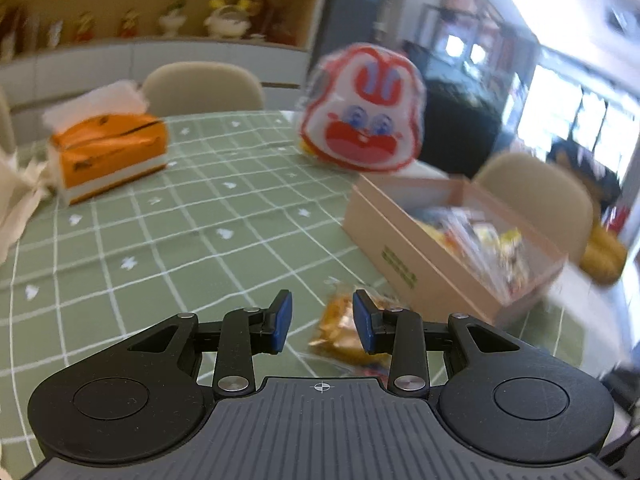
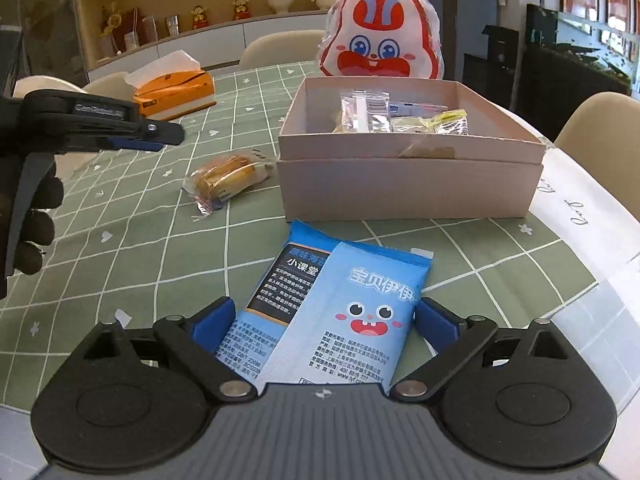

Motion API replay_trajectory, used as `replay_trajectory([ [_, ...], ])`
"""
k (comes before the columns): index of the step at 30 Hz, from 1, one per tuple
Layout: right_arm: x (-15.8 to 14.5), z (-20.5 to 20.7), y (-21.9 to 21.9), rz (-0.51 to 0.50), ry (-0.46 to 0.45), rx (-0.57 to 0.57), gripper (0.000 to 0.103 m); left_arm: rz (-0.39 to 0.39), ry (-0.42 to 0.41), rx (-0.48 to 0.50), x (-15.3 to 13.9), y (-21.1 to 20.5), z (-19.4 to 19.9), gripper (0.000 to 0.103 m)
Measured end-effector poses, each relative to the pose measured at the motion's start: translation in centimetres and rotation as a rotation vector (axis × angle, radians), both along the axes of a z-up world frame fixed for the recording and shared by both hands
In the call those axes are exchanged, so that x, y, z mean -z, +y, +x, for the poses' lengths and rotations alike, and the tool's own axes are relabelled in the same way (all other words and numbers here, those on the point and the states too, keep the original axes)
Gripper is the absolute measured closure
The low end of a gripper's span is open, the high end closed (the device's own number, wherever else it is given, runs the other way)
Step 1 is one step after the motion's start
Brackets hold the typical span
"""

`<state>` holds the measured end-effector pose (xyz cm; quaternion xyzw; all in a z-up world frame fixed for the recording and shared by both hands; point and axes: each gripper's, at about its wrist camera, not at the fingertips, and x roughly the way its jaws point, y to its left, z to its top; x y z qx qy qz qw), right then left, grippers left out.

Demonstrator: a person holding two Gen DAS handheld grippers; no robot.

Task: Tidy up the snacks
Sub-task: 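Grasp the round cake packet with the left gripper while the right grasps the blue packet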

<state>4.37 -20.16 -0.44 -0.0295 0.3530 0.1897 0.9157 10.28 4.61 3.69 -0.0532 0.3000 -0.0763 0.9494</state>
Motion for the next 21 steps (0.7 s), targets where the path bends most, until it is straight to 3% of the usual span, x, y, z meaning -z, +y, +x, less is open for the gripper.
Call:
replay_trajectory([
  [4,0.0,-0.1,-0.5,0.034,0.002,0.002,0.004,0.155,0.028,0.062,1.2,-3.6,0.9,0.064],
  [7,0.0,0.0,-1.0,0.073,0.005,0.005,0.004,0.203,0.036,0.086,1.7,-5.1,1.4,0.061],
  [14,0.0,0.1,-1.3,0.095,0.009,0.005,0.004,0.259,0.038,0.133,2.4,-6.1,1.4,0.048],
  [17,0.0,0.2,-1.4,0.102,0.01,0.004,0.003,0.29,0.026,0.208,2.7,-6.7,1.1,0.031],
  [18,0.0,0.2,-1.4,0.102,0.011,0.004,0.003,0.285,0.024,0.235,2.8,-6.8,1.0,0.024],
  [21,0.0,0.2,-1.4,0.106,0.011,0.004,0.003,0.228,0.015,0.242,2.6,-6.0,1.0,0.024],
])
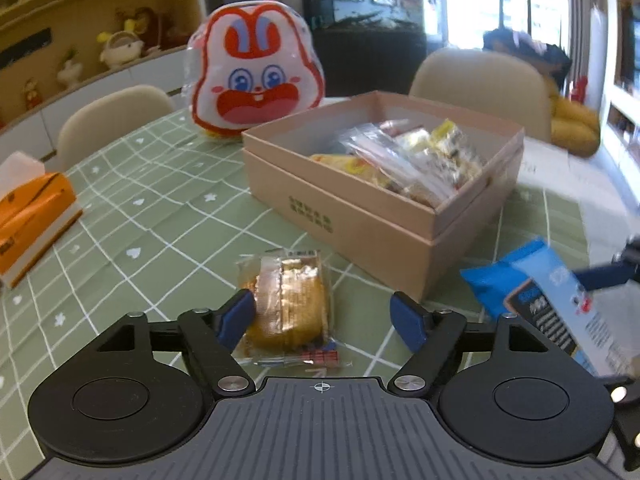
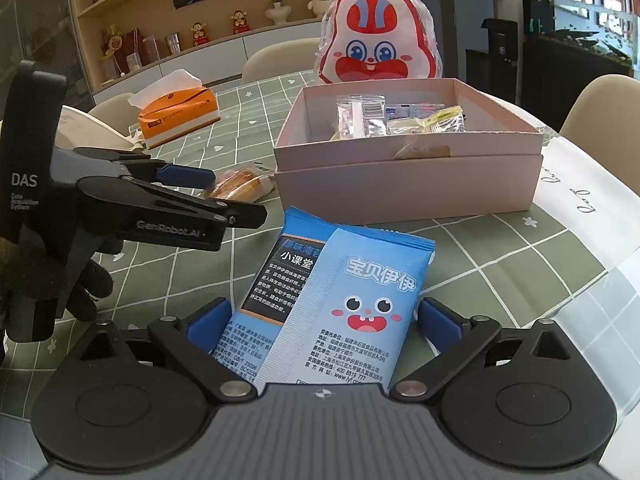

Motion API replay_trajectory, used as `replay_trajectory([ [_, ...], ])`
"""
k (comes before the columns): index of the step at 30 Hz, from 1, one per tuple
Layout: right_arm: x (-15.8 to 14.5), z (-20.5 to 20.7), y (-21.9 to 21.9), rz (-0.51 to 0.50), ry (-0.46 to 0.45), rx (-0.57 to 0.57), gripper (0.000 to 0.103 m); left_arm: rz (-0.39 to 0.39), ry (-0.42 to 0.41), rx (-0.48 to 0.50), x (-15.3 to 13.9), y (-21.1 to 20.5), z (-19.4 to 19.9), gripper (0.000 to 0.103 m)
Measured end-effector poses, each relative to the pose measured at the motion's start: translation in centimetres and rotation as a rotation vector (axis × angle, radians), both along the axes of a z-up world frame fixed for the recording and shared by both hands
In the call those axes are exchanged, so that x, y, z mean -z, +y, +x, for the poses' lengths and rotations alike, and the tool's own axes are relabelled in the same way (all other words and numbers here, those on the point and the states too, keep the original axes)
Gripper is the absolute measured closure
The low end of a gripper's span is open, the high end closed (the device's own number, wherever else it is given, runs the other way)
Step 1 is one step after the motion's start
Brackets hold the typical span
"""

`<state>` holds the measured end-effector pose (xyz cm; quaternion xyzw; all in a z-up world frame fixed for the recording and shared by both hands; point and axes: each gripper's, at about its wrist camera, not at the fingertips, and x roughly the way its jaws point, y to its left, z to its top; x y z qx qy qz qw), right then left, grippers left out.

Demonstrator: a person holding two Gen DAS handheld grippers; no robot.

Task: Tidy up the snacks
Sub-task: 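Grasp the round cake packet with the left gripper while the right grasps the blue packet, then lift and hold both packets above the table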

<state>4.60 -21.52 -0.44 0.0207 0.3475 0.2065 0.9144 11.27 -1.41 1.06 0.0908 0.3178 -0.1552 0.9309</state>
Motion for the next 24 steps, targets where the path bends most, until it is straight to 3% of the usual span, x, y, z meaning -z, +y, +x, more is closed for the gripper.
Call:
replay_trajectory([
  [3,0.0,0.0,-0.1,0.005,0.0,0.001,0.003,-0.03,-0.019,-0.066,-0.2,1.0,0.6,0.026],
  [6,0.0,0.0,-0.1,0.005,0.0,0.001,0.003,-0.016,0.02,-0.091,0.5,1.0,1.7,0.026],
  [11,0.0,0.0,-0.1,0.004,0.0,0.0,0.003,-0.078,0.062,-0.155,1.2,1.7,3.3,0.028],
  [13,0.0,0.0,-0.1,0.001,0.0,0.0,0.003,-0.086,0.063,-0.145,1.0,1.7,3.2,0.042],
  [14,0.0,0.0,-0.1,0.001,0.0,0.0,0.003,-0.078,0.066,-0.143,0.9,1.7,3.0,0.042],
  [18,0.0,0.0,0.3,-0.023,-0.001,-0.005,0.003,-0.085,0.07,-0.151,0.3,2.0,0.3,0.043],
  [24,0.0,-0.1,1.0,-0.074,-0.003,-0.011,0.002,-0.176,0.114,-0.244,0.2,3.4,-5.5,0.043],
])
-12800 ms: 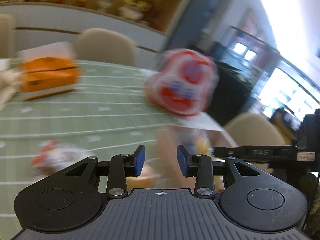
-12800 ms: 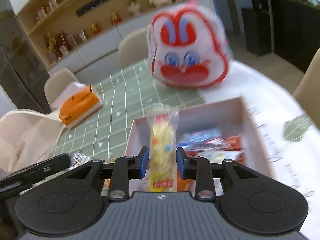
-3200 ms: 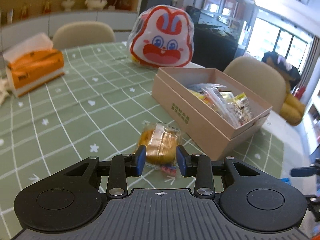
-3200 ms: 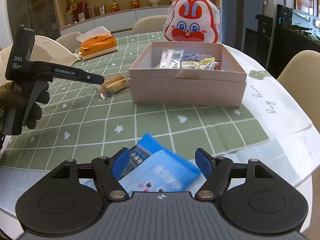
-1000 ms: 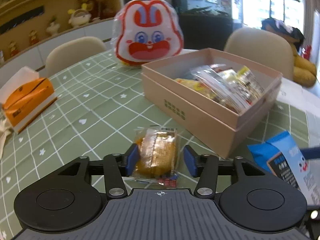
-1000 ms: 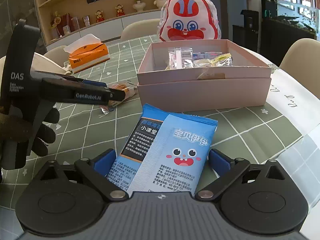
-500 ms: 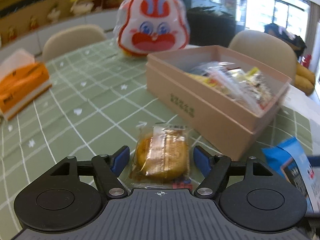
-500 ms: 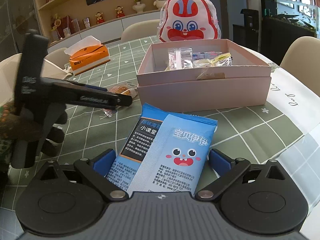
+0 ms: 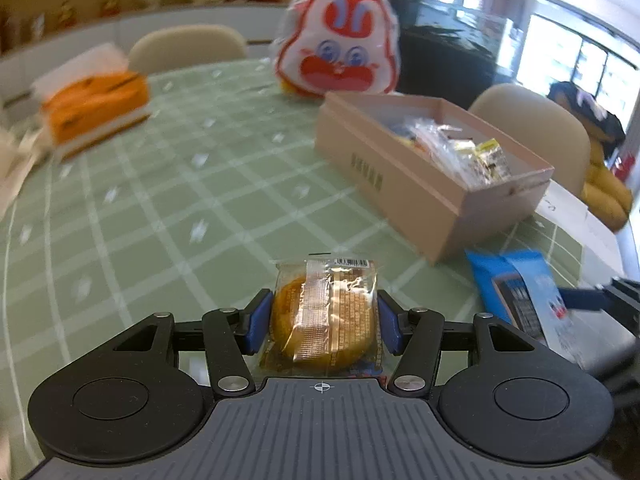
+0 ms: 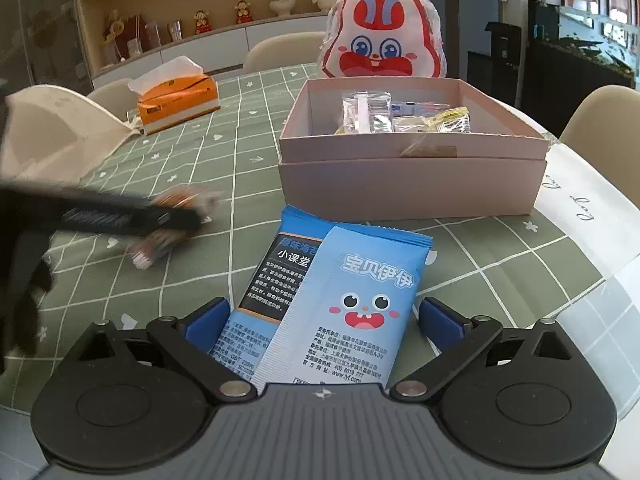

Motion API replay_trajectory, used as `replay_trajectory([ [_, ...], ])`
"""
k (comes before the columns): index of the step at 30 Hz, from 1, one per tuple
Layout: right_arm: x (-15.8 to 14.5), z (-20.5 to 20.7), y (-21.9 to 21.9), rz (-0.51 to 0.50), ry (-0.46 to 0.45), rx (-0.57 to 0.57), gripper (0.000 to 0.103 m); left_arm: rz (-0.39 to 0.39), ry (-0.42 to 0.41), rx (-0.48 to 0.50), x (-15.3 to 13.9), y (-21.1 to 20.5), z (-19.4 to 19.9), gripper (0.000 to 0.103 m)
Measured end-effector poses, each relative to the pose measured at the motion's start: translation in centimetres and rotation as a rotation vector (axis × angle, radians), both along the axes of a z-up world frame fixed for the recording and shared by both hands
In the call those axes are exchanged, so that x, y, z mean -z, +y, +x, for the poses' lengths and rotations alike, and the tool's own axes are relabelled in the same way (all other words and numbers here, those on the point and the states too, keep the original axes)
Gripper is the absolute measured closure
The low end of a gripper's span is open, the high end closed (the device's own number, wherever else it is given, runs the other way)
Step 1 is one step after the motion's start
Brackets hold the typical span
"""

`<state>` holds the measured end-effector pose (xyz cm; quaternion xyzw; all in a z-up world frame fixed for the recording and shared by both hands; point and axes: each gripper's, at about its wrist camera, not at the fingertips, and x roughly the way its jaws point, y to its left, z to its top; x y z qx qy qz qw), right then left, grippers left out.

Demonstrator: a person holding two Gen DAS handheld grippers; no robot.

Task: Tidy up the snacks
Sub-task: 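Lift and hold both packets above the table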

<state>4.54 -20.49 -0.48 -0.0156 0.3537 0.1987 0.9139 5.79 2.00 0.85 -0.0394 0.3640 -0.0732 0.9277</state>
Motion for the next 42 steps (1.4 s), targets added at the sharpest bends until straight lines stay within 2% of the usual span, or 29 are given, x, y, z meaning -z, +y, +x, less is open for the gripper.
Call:
replay_trajectory([
  [6,0.1,0.1,0.6,-0.051,0.001,-0.011,0.002,-0.013,-0.019,-0.006,0.2,-0.2,-3.4,0.043],
  [13,0.0,0.2,0.8,-0.081,0.023,-0.039,0.0,0.064,-0.048,-0.003,0.5,-1.8,-5.3,0.042],
  [23,-0.1,-0.6,1.0,-0.101,0.017,-0.071,0.0,0.021,-0.025,0.014,0.4,-1.2,-5.5,0.042],
  [26,-0.3,-1.4,1.1,-0.141,-0.02,-0.094,0.0,0.013,-0.022,0.014,0.3,-1.1,-5.5,0.042],
  [31,-0.6,-3.7,1.9,-0.273,-0.134,-0.111,0.0,0.002,-0.024,0.014,0.4,-1.1,-5.4,0.041],
  [34,-0.9,-3.7,1.8,-0.306,-0.138,-0.084,0.0,0.008,-0.027,0.014,0.4,-1.2,-5.5,0.041],
  [37,-0.9,-2.9,1.3,-0.287,-0.115,-0.042,0.0,0.005,-0.029,0.012,0.4,-1.2,-5.5,0.041],
  [42,-0.5,-1.1,-0.3,-0.141,-0.004,0.0,0.0,-0.006,-0.029,0.013,0.5,-1.0,-5.6,0.041],
])
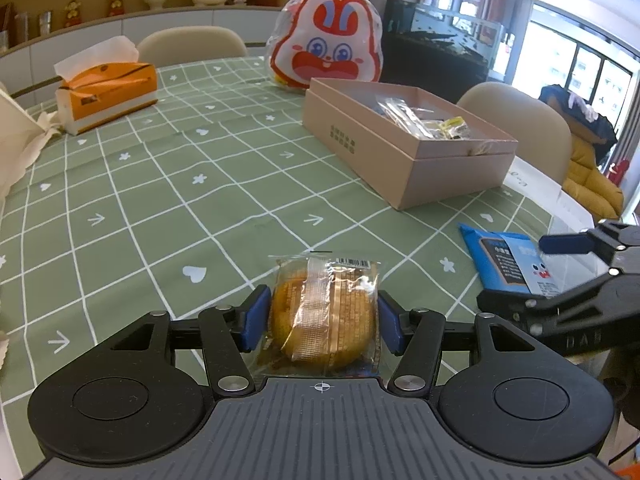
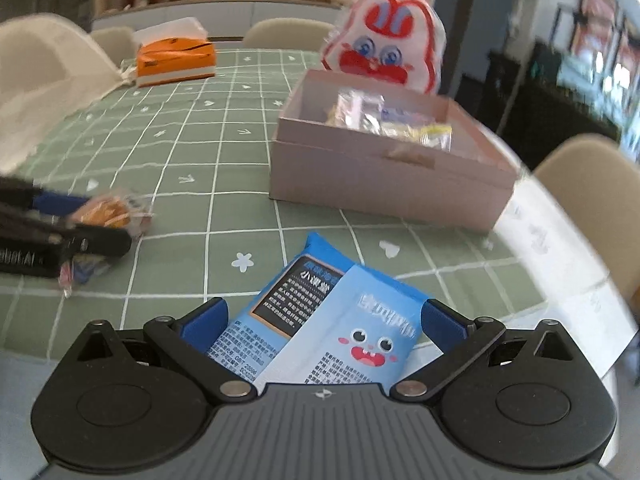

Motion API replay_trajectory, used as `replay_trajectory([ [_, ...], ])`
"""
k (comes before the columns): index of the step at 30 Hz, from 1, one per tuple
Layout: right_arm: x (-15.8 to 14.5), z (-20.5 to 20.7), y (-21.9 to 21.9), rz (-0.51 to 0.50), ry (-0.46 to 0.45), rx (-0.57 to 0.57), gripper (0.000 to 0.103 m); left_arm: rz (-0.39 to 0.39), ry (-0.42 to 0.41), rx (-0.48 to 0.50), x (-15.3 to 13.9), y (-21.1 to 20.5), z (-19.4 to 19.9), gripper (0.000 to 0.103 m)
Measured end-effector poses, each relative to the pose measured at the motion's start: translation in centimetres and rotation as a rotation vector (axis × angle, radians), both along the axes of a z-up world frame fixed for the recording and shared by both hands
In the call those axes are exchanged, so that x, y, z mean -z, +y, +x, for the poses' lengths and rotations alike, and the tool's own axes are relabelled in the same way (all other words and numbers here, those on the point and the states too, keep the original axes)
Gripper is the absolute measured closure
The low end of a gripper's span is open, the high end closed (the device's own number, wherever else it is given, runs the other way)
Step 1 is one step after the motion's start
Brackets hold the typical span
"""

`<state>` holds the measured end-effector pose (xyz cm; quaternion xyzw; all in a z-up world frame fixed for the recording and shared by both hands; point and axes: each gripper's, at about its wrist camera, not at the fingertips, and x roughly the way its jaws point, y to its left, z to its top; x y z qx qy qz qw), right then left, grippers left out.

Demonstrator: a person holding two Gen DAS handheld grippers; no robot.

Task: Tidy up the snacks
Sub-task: 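Lift and hold both packets above the table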

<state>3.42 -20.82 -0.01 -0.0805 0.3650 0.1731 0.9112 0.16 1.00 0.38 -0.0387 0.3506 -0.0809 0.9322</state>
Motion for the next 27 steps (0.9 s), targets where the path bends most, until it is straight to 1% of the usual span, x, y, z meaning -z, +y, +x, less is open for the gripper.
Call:
replay_trajectory([
  [1,0.1,0.4,-0.5,0.05,0.029,0.01,0.0,0.0,0.001,0.001,0.0,0.0,0.0,0.041],
  [2,0.2,0.6,-0.9,0.084,0.034,0.029,0.0,0.001,0.002,0.001,0.0,0.0,0.0,0.041],
  [4,0.2,0.8,-1.3,0.119,0.038,0.045,0.0,0.0,0.003,0.003,-0.1,0.0,0.0,0.041],
  [6,0.3,0.9,-1.1,0.113,0.035,0.052,0.0,0.001,0.002,0.003,-0.1,0.0,0.0,0.041],
  [10,0.4,0.8,-0.1,0.055,0.017,0.041,0.0,-0.006,0.007,0.002,-0.1,0.0,0.0,0.041],
  [13,0.3,1.1,0.2,0.046,0.008,0.036,0.002,-0.011,0.004,0.004,-0.1,0.1,-0.1,0.041],
  [16,-0.1,0.7,0.4,0.036,-0.019,0.02,0.011,-0.008,0.0,0.009,0.0,0.1,-0.1,0.041],
  [19,-0.7,-0.1,0.6,0.013,-0.054,-0.012,0.028,0.013,-0.009,0.014,0.0,-0.1,-0.2,0.042],
  [20,-1.0,-0.4,0.6,0.007,-0.06,-0.033,0.051,0.019,-0.011,0.014,0.0,-0.2,-0.3,0.042],
  [21,-1.3,-0.6,0.7,0.001,-0.06,-0.047,0.057,0.024,-0.011,0.014,0.0,-0.3,-0.3,0.042],
  [22,-1.5,-0.7,0.6,-0.002,-0.058,-0.057,0.058,0.022,-0.01,0.016,0.0,-0.3,-0.3,0.043],
  [23,-1.7,-0.8,0.4,0.002,-0.051,-0.065,0.063,0.017,-0.009,0.02,-0.1,-0.4,-0.4,0.043],
  [27,-1.7,-0.7,-0.4,0.017,-0.042,-0.054,0.063,0.017,-0.01,0.04,0.0,-0.8,-0.5,0.043],
])
